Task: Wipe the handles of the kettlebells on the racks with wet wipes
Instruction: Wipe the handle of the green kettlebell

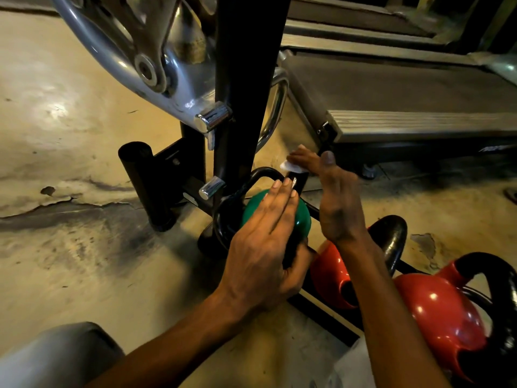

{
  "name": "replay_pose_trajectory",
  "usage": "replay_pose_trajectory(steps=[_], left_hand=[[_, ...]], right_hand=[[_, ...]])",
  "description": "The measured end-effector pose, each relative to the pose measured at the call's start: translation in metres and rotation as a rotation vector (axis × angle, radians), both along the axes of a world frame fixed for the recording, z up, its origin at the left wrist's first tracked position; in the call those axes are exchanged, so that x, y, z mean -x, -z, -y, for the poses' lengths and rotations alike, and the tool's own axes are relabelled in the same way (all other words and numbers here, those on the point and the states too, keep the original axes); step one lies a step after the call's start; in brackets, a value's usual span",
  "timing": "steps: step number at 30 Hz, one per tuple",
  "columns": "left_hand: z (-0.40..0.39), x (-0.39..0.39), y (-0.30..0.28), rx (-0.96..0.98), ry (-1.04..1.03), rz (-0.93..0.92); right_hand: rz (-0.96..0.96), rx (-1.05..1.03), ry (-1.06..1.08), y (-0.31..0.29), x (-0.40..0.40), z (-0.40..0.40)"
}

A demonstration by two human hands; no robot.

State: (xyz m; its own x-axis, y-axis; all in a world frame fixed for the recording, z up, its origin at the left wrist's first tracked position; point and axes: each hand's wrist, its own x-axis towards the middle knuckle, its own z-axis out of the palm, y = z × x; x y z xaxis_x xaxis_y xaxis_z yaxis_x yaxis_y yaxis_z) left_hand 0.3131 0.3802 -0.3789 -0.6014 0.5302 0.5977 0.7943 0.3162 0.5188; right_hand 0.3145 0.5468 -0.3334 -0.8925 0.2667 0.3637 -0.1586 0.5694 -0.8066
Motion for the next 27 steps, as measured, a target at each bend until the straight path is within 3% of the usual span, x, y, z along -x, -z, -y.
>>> replay_pose_trajectory(steps=[9,13,19,23,27], left_hand=[[0.024,-0.022,0.011,0.162,-0.015,0.027],[0.027,-0.026,0.011,0.185,-0.003,0.023],[0.033,-0.032,0.017,0.205,-0.019,-0.014],[0.032,-0.048,0.014,0.194,-0.02,0.008],[0.037,-0.06,0.024,0.22,-0.008,-0.002]], right_hand=[[0.269,-0.423,-0.13,-0.027,-0.019,0.003],[0.261,-0.663,-0.338,-0.039,-0.024,0.0],[0.318,-0.676,-0.24,-0.044,-0.022,-0.008],[0.304,-0.882,-0.447,-0.049,-0.015,0.003],[0.253,-1.016,-0.497,-0.044,-0.035,-0.011]])
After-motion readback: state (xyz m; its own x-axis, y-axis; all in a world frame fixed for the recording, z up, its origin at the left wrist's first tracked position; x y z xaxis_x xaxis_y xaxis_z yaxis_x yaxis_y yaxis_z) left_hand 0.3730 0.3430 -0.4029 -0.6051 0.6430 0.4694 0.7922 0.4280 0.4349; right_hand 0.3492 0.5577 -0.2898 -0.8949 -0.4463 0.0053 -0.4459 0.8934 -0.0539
